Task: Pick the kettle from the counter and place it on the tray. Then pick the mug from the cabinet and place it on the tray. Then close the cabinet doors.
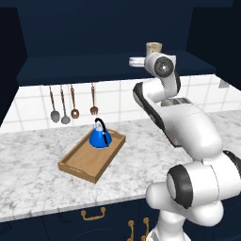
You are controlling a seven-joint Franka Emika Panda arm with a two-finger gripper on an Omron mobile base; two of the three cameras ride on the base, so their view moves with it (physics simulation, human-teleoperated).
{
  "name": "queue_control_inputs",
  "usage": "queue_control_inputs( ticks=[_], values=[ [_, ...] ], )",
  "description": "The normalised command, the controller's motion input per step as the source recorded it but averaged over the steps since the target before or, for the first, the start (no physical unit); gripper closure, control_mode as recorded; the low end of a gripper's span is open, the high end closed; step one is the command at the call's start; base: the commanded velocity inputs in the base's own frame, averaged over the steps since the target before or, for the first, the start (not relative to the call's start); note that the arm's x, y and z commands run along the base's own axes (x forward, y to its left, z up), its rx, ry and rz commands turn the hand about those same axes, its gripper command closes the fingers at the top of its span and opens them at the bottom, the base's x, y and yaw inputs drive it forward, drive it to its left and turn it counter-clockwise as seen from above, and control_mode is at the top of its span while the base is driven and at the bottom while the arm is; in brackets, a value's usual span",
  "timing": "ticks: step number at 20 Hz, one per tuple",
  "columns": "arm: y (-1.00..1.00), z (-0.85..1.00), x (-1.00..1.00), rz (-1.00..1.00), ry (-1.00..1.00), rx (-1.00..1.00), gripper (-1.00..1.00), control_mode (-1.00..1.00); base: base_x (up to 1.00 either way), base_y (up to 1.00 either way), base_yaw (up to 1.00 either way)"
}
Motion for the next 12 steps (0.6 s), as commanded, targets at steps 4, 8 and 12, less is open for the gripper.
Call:
queue_control_inputs(
  ticks=[4, 8, 12],
  values=[
    [-0.07, 0.0, 0.26, 0.0, 0.0, 0.01, -1.0, -1.0, 0.0, 0.0, 0.0],
    [-0.01, 0.0, 0.2, -0.01, 0.01, 0.0, -1.0, -1.0, 0.0, 0.0, 0.0],
    [-0.03, 0.0, 0.12, -0.01, 0.0, 0.0, -1.0, -1.0, 0.0, 0.0, 0.0]
  ],
)
